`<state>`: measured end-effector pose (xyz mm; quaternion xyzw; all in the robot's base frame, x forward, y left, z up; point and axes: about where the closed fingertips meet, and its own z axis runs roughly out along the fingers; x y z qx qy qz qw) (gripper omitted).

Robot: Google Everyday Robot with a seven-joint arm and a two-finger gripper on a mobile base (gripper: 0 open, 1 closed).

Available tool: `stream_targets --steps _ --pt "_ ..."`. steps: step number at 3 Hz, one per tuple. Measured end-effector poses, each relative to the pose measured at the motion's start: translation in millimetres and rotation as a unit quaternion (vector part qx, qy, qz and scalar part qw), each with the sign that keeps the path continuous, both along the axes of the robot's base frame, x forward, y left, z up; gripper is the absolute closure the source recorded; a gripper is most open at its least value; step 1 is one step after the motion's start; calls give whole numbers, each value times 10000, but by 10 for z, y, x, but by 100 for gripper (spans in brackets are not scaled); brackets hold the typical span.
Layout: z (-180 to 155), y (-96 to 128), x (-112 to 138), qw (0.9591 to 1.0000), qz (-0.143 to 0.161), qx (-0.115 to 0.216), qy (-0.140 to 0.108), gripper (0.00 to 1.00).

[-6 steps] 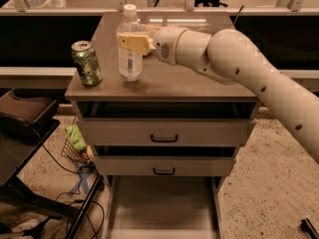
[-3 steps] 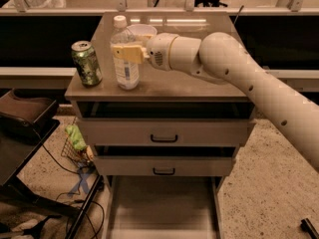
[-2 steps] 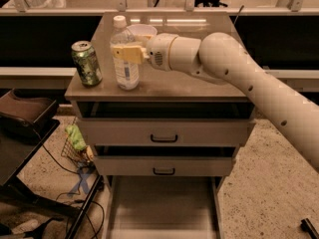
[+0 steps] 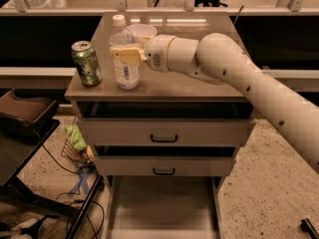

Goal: Move blue plastic bottle near green can

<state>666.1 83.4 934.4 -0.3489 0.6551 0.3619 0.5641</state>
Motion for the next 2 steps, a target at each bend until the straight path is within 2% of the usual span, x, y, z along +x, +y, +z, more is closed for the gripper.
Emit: stream_targets --steps 1,2 --pt "1 25 -8 10000 20 0 -1 0" --pt "1 26 -8 10000 21 0 -1 0"
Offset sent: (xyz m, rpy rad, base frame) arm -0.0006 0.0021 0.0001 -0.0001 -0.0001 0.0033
